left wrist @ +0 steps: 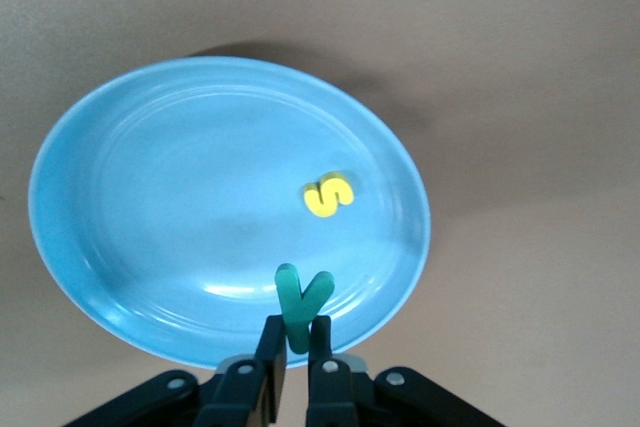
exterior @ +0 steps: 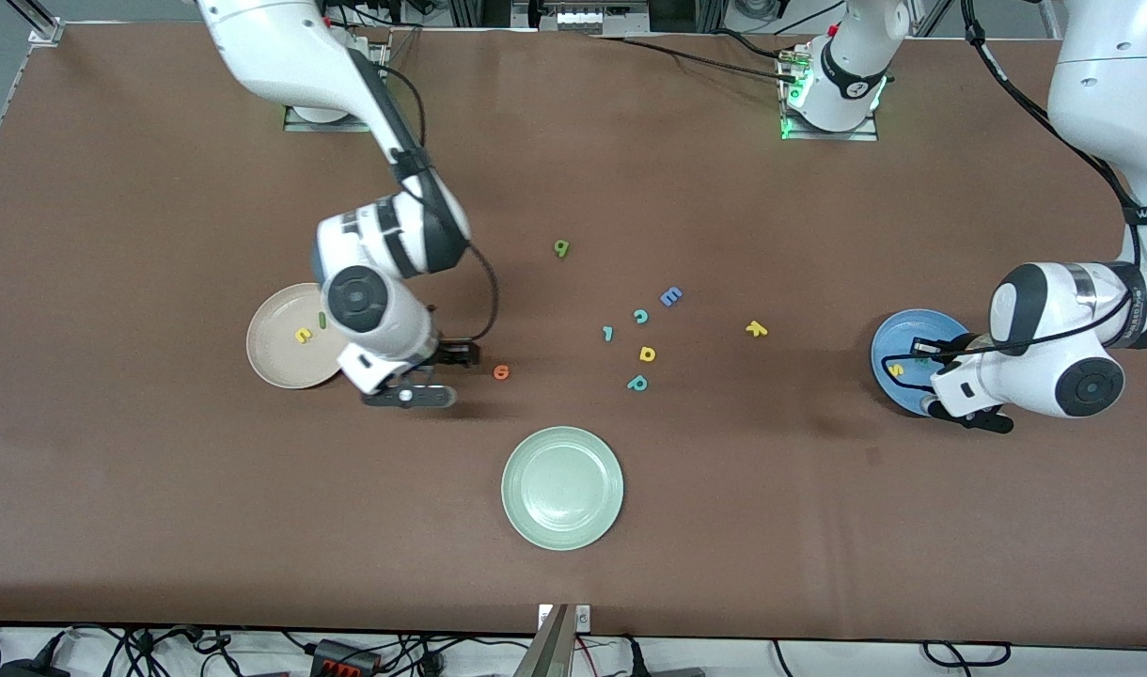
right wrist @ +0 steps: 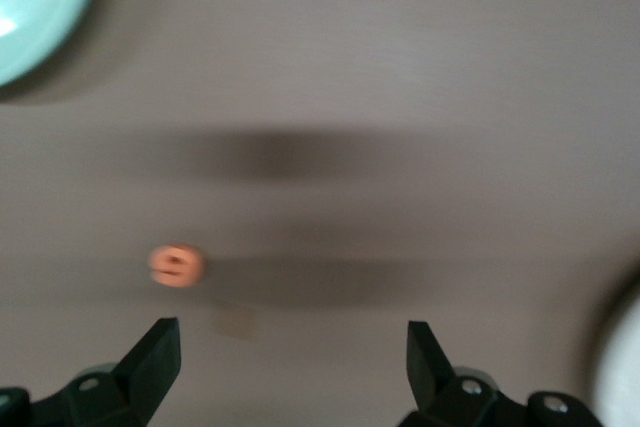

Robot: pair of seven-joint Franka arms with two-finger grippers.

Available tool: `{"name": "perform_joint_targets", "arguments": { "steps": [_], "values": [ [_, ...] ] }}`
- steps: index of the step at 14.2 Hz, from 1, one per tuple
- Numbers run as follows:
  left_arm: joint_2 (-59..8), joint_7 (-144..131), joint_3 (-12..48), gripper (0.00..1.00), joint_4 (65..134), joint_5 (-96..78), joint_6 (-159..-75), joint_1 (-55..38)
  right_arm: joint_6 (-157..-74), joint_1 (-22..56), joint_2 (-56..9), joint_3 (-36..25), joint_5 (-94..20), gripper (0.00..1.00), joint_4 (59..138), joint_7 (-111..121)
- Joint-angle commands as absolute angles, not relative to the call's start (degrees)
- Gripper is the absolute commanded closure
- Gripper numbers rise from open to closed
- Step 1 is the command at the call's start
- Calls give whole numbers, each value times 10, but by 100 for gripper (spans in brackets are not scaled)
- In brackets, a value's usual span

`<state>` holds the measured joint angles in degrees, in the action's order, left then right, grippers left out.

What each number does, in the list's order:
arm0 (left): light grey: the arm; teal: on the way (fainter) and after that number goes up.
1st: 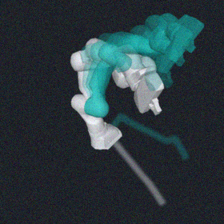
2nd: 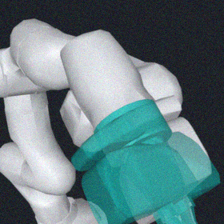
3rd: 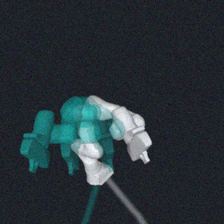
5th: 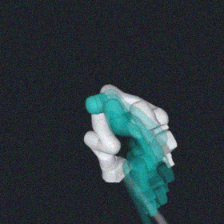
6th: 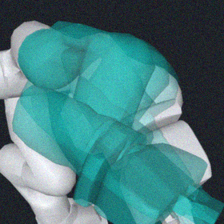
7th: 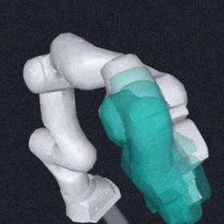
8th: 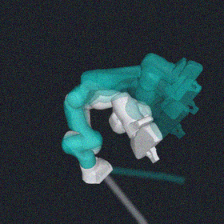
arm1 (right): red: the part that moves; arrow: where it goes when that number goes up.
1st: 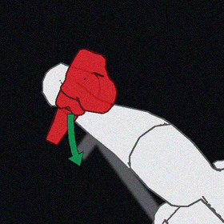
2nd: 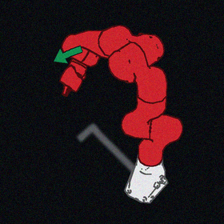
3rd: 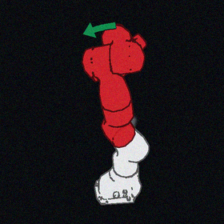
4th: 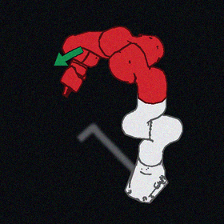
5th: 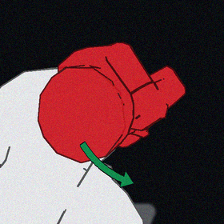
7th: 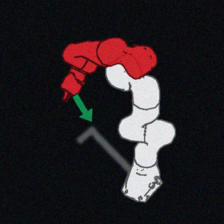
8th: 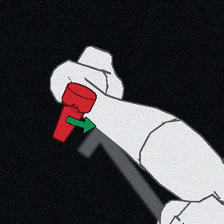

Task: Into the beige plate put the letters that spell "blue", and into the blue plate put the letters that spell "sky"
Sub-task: 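Release the y in the blue plate while the right gripper lowers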

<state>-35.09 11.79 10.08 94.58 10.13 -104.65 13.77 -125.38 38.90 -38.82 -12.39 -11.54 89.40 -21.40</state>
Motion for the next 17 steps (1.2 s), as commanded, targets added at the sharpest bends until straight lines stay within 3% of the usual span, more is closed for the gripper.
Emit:
{"name": "perform_joint_targets", "arguments": {
  "steps": [1, 6, 10, 11, 15, 17],
  "values": [
    [-345, 136, 134, 0, 940, 109, -1045, 146, -1290, 411, -452, -127, -124, 6, 840, -236],
    [-319, 128, 234, 0, 983, 108, -1043, 146, -1291, 435, -497, -127, -119, 14, 807, -236],
    [-308, 87, 292, 0, 1063, 109, -1121, 146, -1288, 438, -502, -127, -112, 31, 808, -237],
    [-304, 70, 305, 0, 1084, 110, -1149, 142, -1288, 438, -503, -127, -112, 40, 810, -236],
    [-301, 50, 307, 0, 1137, 114, -1247, 149, -1288, 437, -506, -127, -115, 49, 817, -232],
    [-303, 40, 305, 0, 1154, 115, -1273, 125, -1288, 435, -505, -127, -120, 64, 817, -231]
  ]
}}
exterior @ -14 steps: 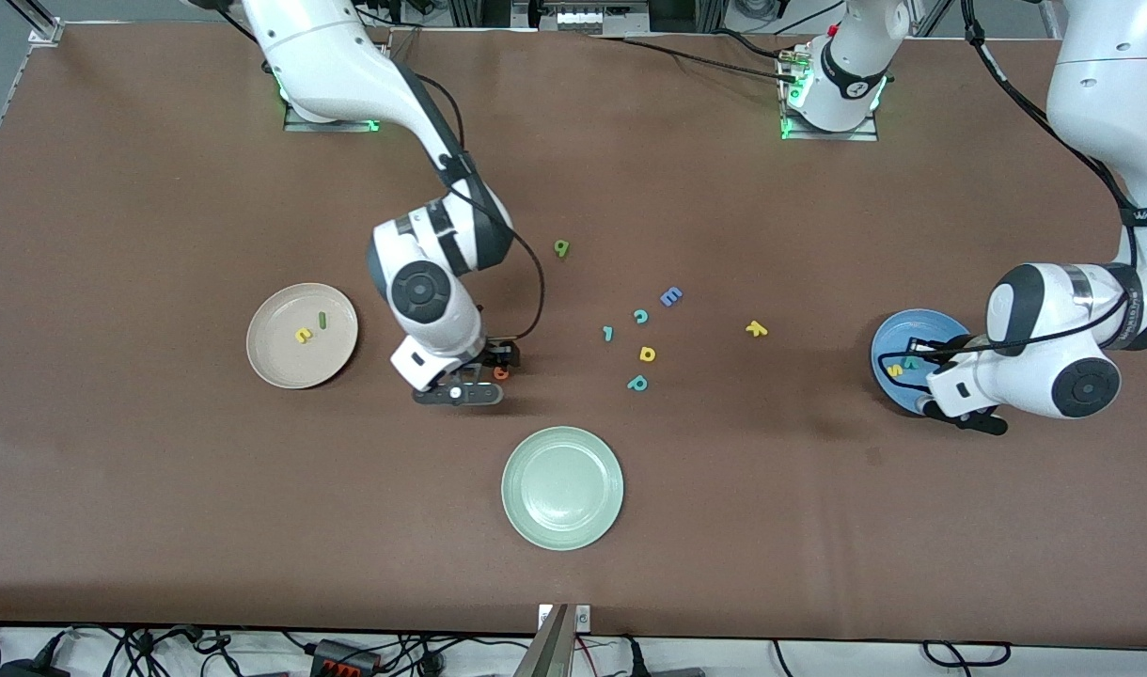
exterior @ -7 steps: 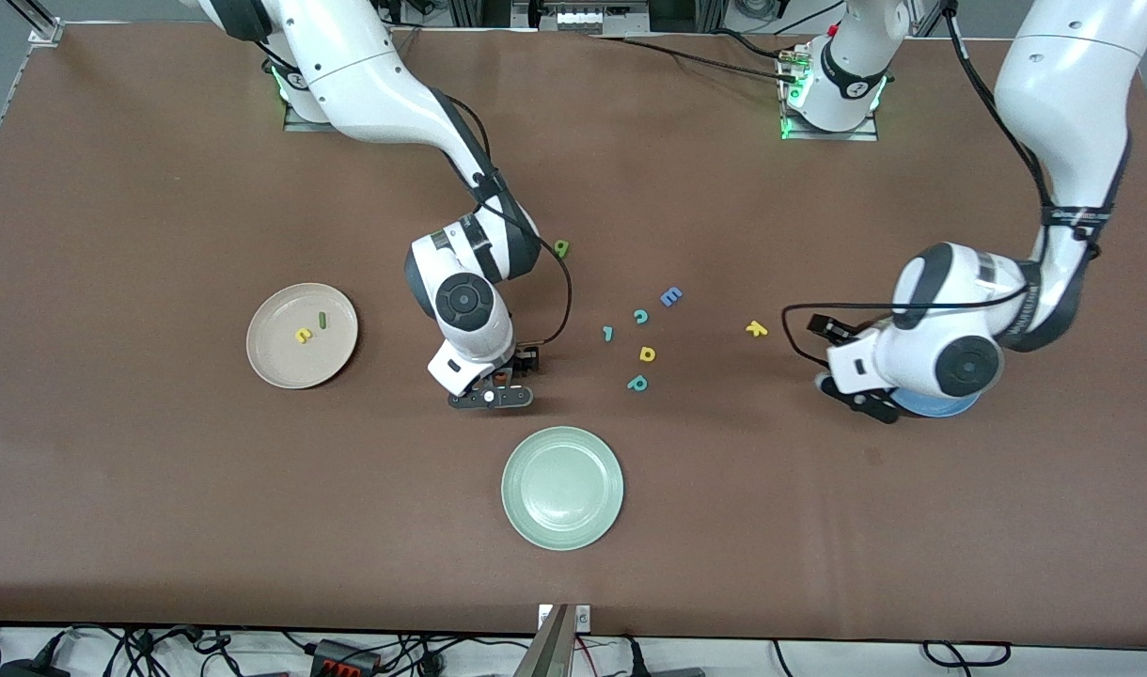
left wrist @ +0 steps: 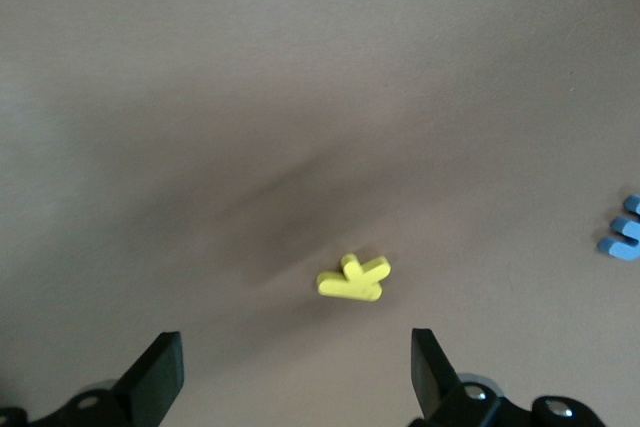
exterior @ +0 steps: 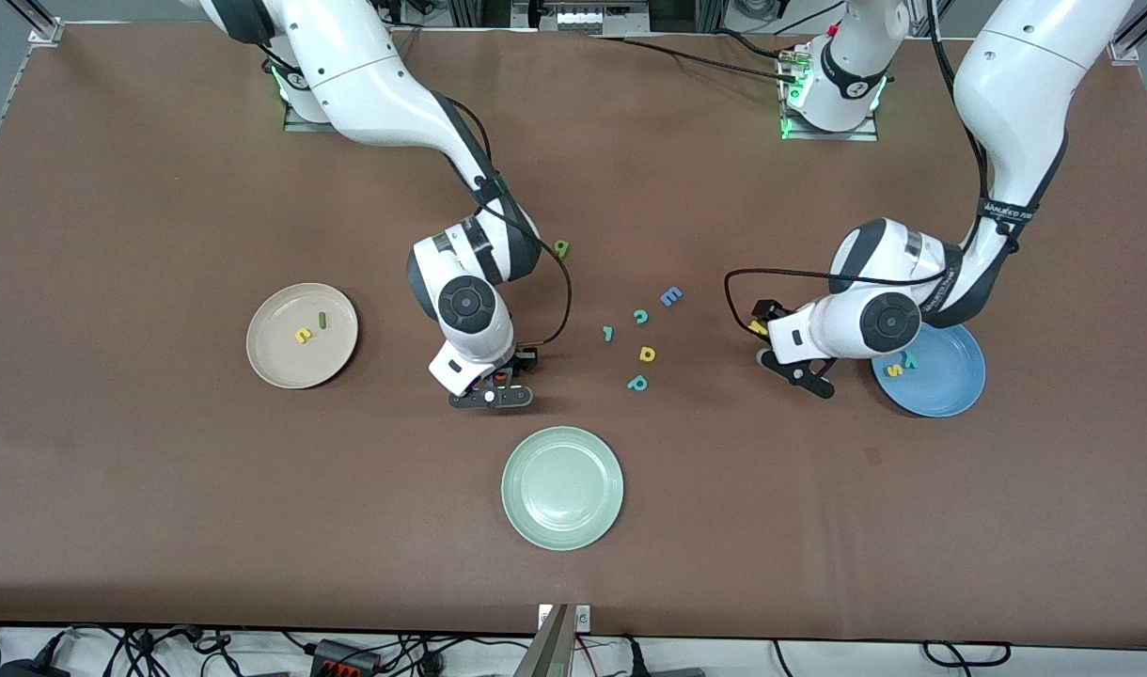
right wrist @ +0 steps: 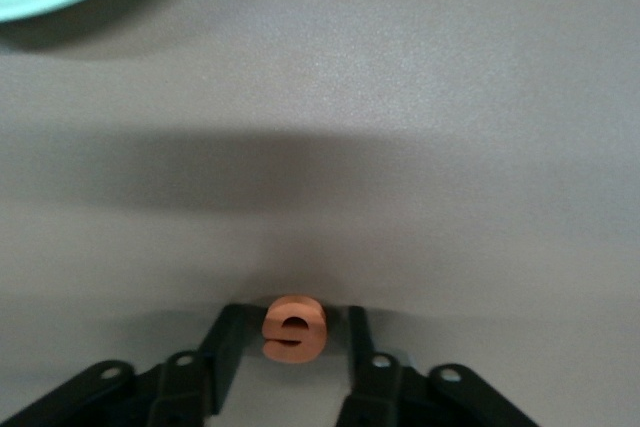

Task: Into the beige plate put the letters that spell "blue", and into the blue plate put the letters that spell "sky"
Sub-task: 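Grasp the orange 6 with the right gripper while the left gripper grasps k, then place the orange 6 on the white plate while the left gripper carries k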

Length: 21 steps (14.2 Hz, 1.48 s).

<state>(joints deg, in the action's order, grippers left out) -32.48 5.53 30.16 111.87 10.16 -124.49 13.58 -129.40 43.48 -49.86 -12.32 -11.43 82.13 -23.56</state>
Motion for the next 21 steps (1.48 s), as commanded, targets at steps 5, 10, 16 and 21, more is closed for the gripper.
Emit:
{"name": "perform_joint_targets", "arguments": {
  "steps": [5, 10, 16, 21],
  "values": [
    [-305, 38, 300, 0, 1227, 189, -1399, 122, -1281, 427, -495, -127, -132, 94, 814, -229],
    [-304, 39, 299, 0, 1246, 195, -1430, 131, -1183, 335, -398, -128, -132, 94, 889, -116],
    [-303, 40, 299, 55, 1244, 196, -1429, 128, -1182, 244, -251, -147, -115, 94, 1126, 52],
    [-304, 39, 299, 62, 1243, 200, -1429, 127, -1189, 198, -276, -186, -107, 94, 1137, 127]
  ]
}}
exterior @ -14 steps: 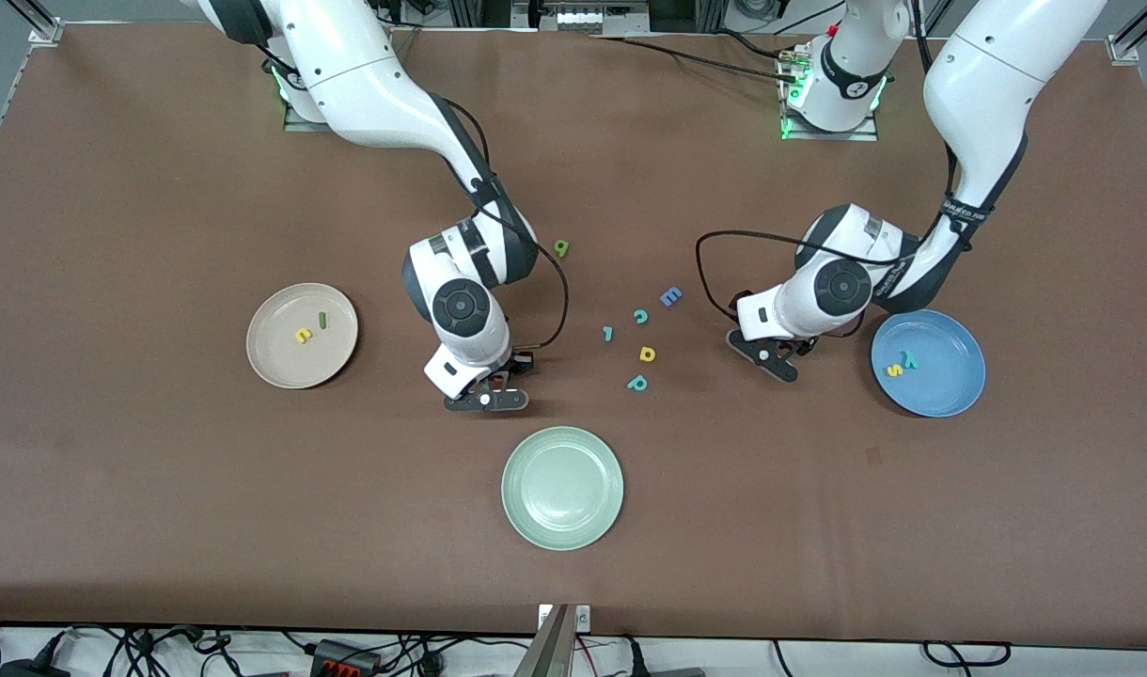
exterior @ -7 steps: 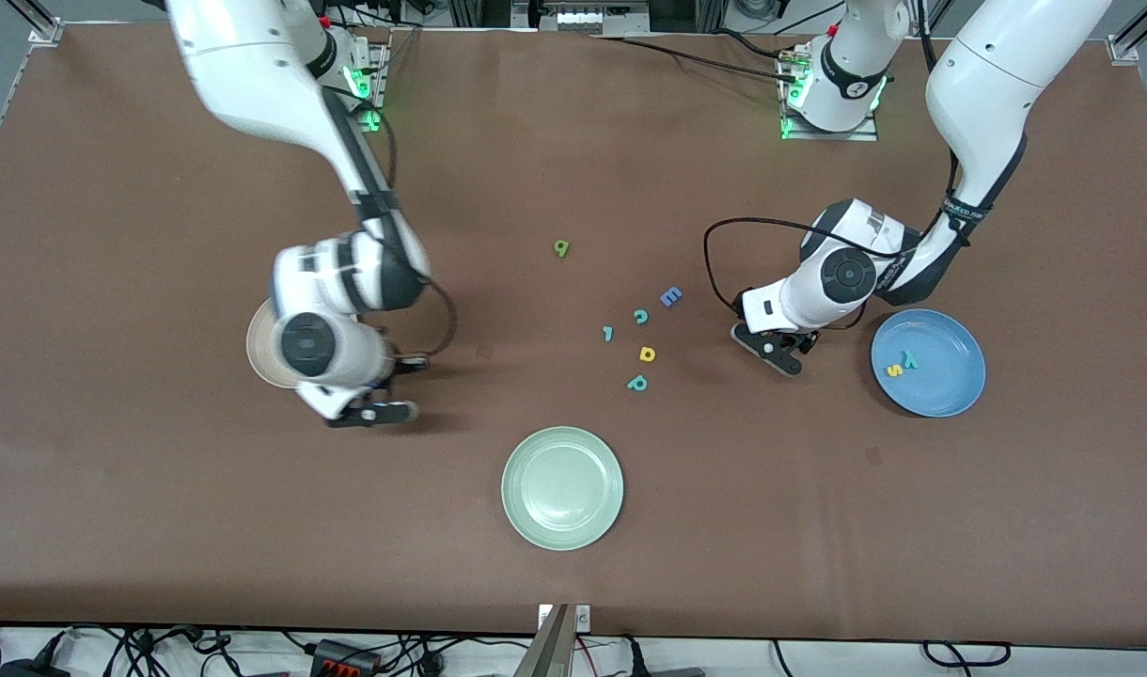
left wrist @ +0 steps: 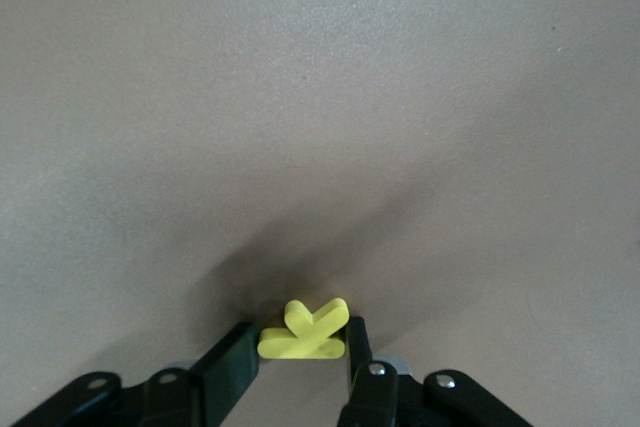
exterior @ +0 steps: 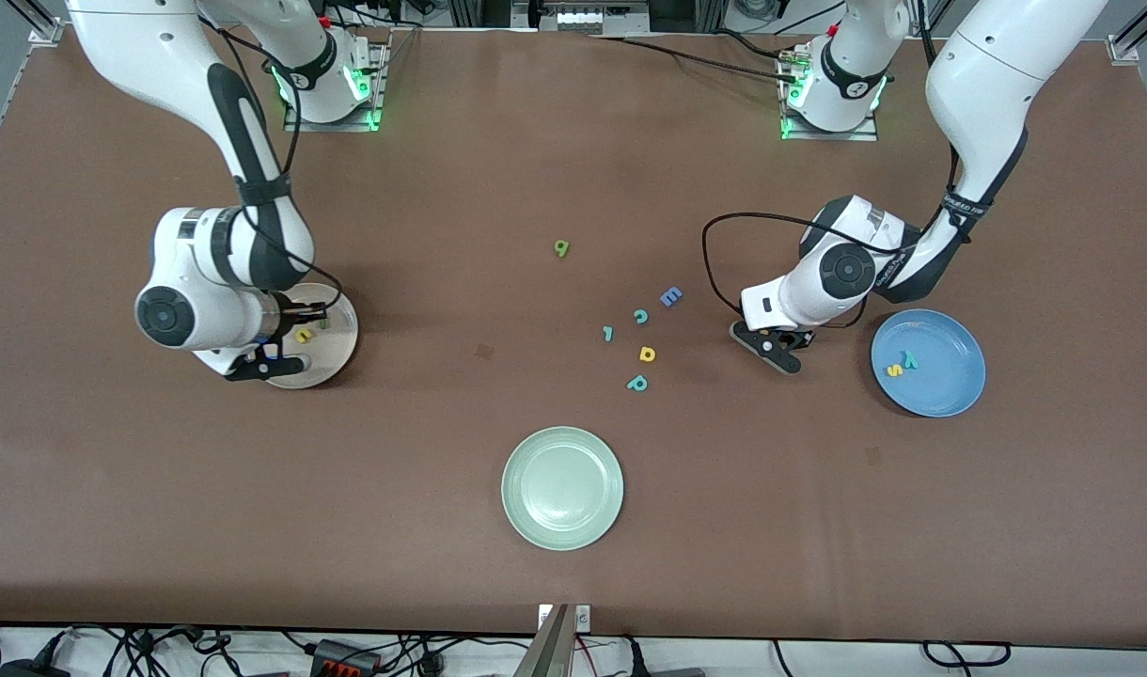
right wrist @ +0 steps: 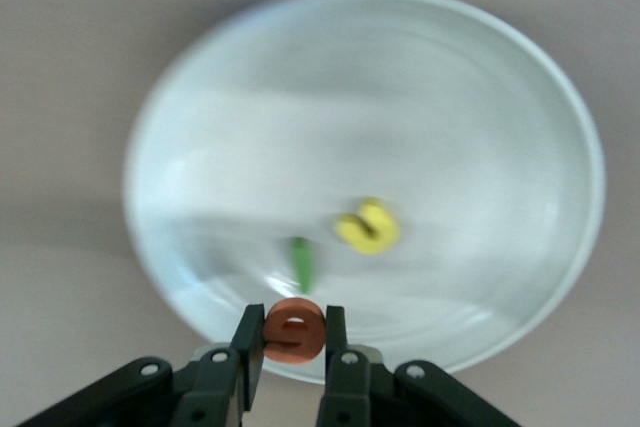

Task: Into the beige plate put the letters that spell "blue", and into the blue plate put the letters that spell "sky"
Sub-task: 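Place the orange 6 on the white plate while the left gripper carries k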

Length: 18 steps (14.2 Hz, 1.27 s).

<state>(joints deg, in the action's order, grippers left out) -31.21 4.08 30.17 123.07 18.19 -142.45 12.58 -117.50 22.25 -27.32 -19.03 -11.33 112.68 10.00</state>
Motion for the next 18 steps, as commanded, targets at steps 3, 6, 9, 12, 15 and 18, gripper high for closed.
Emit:
{"name": "perform_joint_targets", "arguments": {
  "steps": [3, 6, 9, 12, 15, 18],
  "values": [
    [-304, 39, 299, 75, 1241, 200, -1428, 127, -1209, 187, -296, -186, -107, 94, 1134, 133],
    [-291, 40, 299, 79, 1216, 200, -1367, 130, -1224, 188, -302, -186, -109, 0, 1129, 125],
    [-276, 47, 300, 79, 1118, 200, -1199, 134, -1177, 202, -263, -182, -109, 0, 1108, 113],
    [-280, 47, 284, 79, 1054, 252, -1118, 144, -1121, 285, -258, -181, -112, 0, 1045, 51],
    [-299, 47, 283, 78, 1051, 278, -1121, 194, -1150, 370, -266, -180, -160, 0, 1034, -23],
    [-333, 48, 283, 77, 1052, 279, -1141, 242, -1195, 453, -283, -180, -195, 0, 1035, -183]
  ]
}}
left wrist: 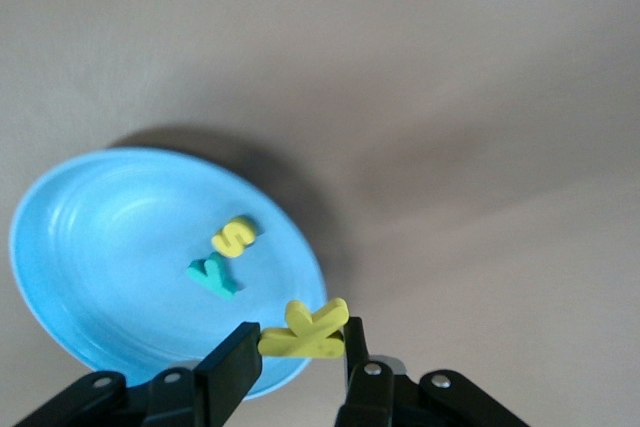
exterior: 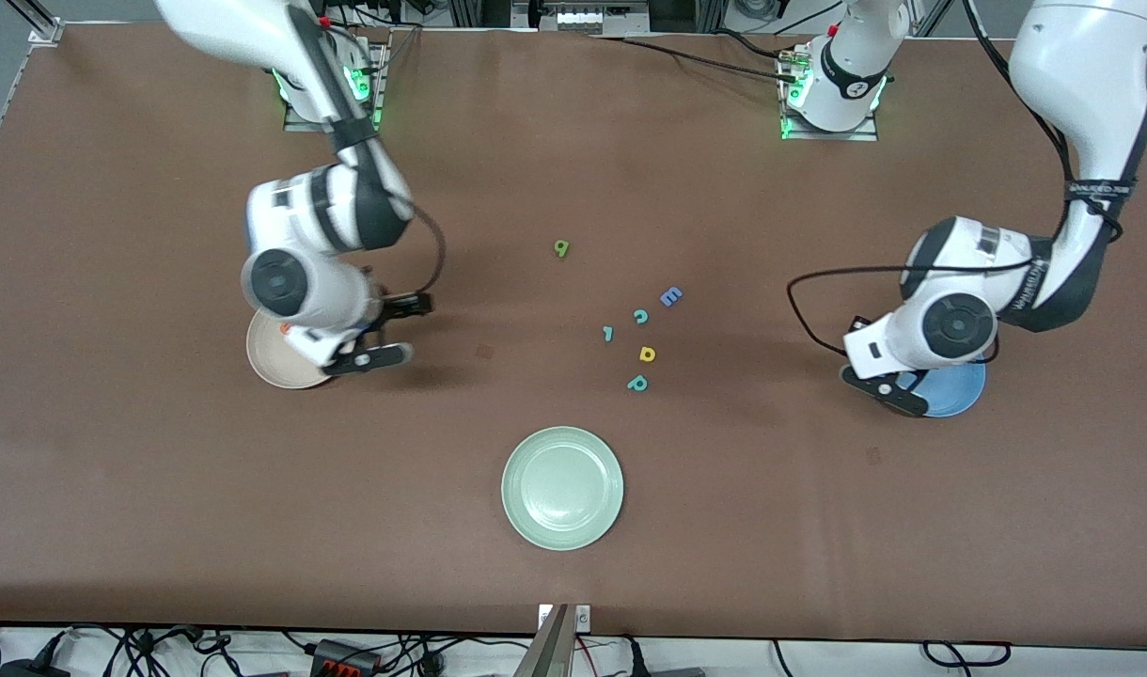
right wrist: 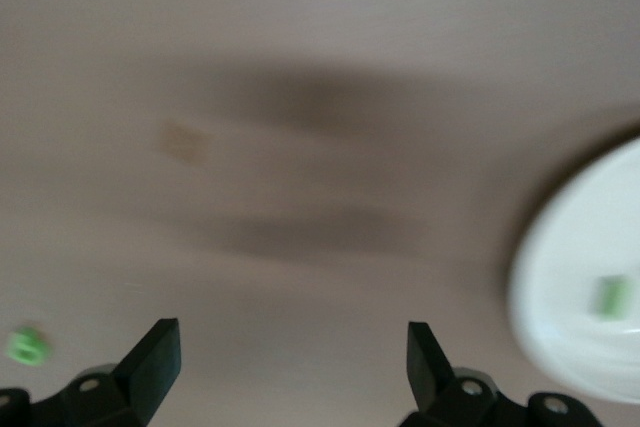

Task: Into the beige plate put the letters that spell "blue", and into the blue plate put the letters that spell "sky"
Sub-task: 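Place the orange 6 on the white plate while the left gripper carries k, then reach the green b with the right gripper while the left gripper releases k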

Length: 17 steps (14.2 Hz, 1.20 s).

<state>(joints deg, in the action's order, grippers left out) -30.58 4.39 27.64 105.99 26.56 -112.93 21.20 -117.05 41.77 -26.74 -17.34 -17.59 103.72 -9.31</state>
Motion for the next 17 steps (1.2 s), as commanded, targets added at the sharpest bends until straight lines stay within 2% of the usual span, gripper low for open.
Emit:
{"name": "perform_joint_targets", "arguments": {
  "steps": [1, 3, 6, 8, 10, 12, 15, 17],
  "values": [
    [-336, 51, 283, 67, 1052, 279, -1140, 247, -1211, 489, -293, -180, -197, 0, 1036, -227],
    [-335, 50, 286, 0, 1050, 279, -1138, 240, -1232, 547, -312, -180, -202, 0, 1037, -334],
    [-333, 51, 287, 0, 1045, 278, -1137, 240, -1265, 605, -332, -180, -216, 0, 1037, -453],
    [-333, 50, 290, 0, 1007, 269, -1118, 240, -1302, 654, -356, -180, -235, 0, 1037, -511],
    [-333, 49, 298, 0, 956, 240, -1065, 236, -1338, 674, -375, -180, -236, 0, 1037, -568],
    [-337, 44, 301, 0, 893, 165, -1008, 234, -1345, 687, -381, -180, -236, 0, 1037, -604],
    [-334, 20, 300, 0, 832, 147, -941, 202, -1342, 700, -386, -180, -236, 0, 1041, -665],
    [-332, -34, 302, 0, 779, 142, -863, 199, -1344, 700, -386, -178, -237, 9, 1041, -690]
  ]
}}
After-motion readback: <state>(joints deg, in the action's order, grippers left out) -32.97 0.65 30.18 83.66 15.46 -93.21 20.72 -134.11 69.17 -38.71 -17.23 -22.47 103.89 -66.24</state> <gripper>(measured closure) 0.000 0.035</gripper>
